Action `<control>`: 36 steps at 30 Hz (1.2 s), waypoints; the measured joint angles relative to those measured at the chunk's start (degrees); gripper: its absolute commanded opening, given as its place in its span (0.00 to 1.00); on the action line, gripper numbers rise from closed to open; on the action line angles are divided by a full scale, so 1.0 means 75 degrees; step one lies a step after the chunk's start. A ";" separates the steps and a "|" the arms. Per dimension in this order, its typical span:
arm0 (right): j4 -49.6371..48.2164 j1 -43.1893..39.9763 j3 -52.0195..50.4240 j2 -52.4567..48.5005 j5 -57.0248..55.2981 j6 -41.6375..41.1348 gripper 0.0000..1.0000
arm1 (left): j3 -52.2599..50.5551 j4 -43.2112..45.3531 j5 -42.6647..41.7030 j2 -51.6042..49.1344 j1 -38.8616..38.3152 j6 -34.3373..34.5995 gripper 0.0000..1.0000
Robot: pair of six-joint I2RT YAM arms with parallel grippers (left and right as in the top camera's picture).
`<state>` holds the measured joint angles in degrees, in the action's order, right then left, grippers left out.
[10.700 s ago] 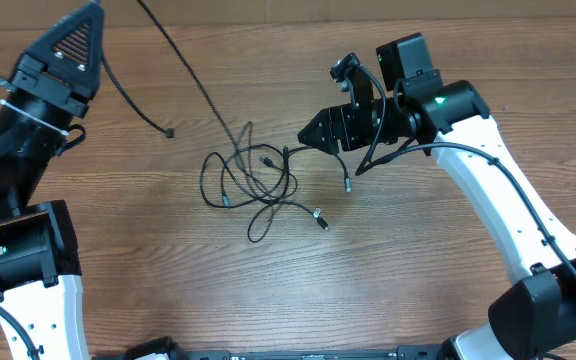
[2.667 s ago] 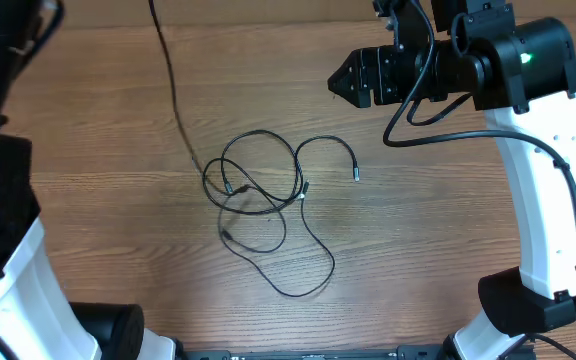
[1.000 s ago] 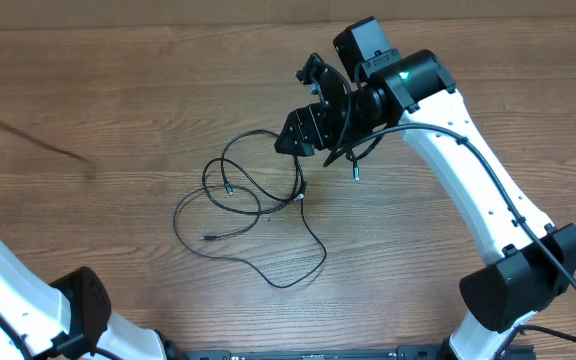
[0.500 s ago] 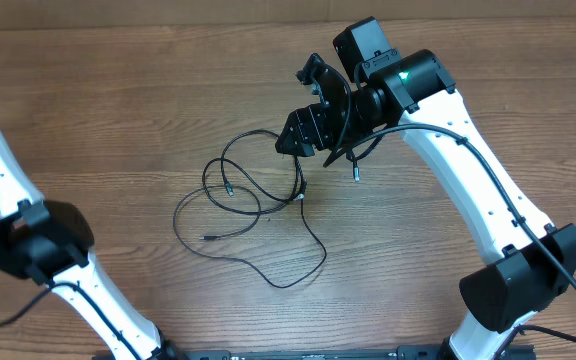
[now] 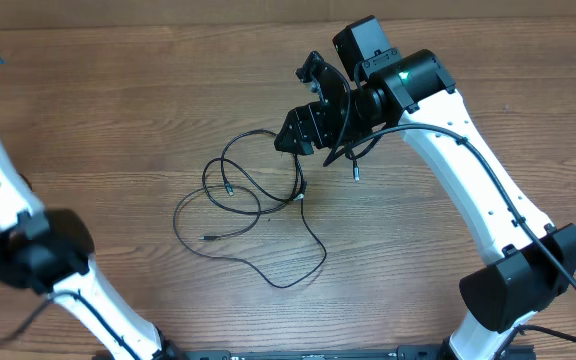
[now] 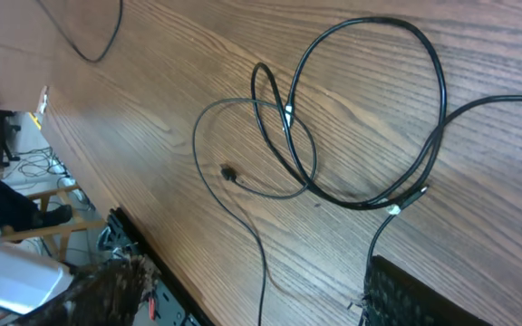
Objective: Untangle cables
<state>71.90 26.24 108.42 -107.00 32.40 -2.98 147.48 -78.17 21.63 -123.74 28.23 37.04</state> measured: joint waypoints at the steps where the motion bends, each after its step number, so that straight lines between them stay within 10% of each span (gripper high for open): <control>1: -0.0032 0.0000 0.0000 0.0000 -0.0009 -0.0003 0.76 | 0.0000 -0.0026 -0.0364 0.0408 -0.0017 -0.0017 1.00; 6: -0.0055 0.0000 0.0000 0.0000 -0.0099 0.0012 1.00 | 0.0248 -0.0321 -0.1842 0.2710 -0.0501 -0.0388 1.00; 21: 0.0915 -0.2250 0.0906 0.0000 -0.0510 -0.0254 1.00 | 0.0227 -0.2433 -0.2975 0.3127 -0.4016 -0.1486 0.96; 36: 0.1221 -0.3086 0.0906 0.0000 -0.0752 -0.0548 1.00 | -0.2430 -0.1192 -0.3037 0.3104 -0.6368 -0.1830 0.92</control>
<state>81.06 3.09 115.22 -107.00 26.76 -7.09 129.25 -87.11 -1.15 -100.47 -19.53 23.31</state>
